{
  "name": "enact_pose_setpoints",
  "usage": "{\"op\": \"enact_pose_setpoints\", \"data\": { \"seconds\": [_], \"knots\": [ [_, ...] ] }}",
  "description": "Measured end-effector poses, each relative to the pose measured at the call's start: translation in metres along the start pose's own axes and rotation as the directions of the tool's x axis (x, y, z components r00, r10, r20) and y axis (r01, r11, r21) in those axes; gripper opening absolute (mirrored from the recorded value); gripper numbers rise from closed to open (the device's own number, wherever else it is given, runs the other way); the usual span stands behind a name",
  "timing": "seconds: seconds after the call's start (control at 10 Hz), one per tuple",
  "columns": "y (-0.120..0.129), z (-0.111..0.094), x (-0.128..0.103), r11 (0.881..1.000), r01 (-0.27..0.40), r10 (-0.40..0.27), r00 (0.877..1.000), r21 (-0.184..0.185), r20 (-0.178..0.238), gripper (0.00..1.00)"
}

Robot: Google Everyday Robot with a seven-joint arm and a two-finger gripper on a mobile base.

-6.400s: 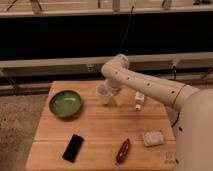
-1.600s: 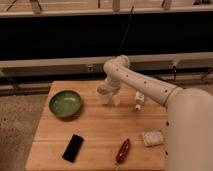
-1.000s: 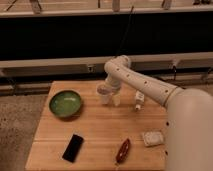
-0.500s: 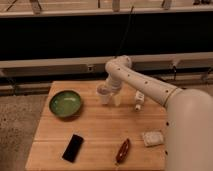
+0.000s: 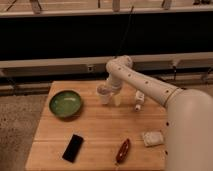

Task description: Pick up the ceramic cup

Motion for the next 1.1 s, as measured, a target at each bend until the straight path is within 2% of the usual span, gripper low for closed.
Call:
{"op": "enact_pose_setpoints", "data": {
  "seconds": [0.7, 0.8, 1.0, 1.1],
  "knots": [
    [-0.0002, 0.0014, 0.0025, 1.0, 0.004, -0.004, 1.0, -0.003, 0.011, 0.8],
    [-0.0002, 0.0016, 0.0026, 1.0, 0.005, -0.005, 1.0, -0.003, 0.012, 0.75],
    [-0.0008, 0.002, 0.0032, 1.0, 0.005, -0.005, 1.0, -0.004, 0.014, 0.58],
    [-0.0016, 0.0025, 0.0034, 1.0, 0.006, -0.006, 1.0, -0.003, 0.015, 0.44]
  ]
}}
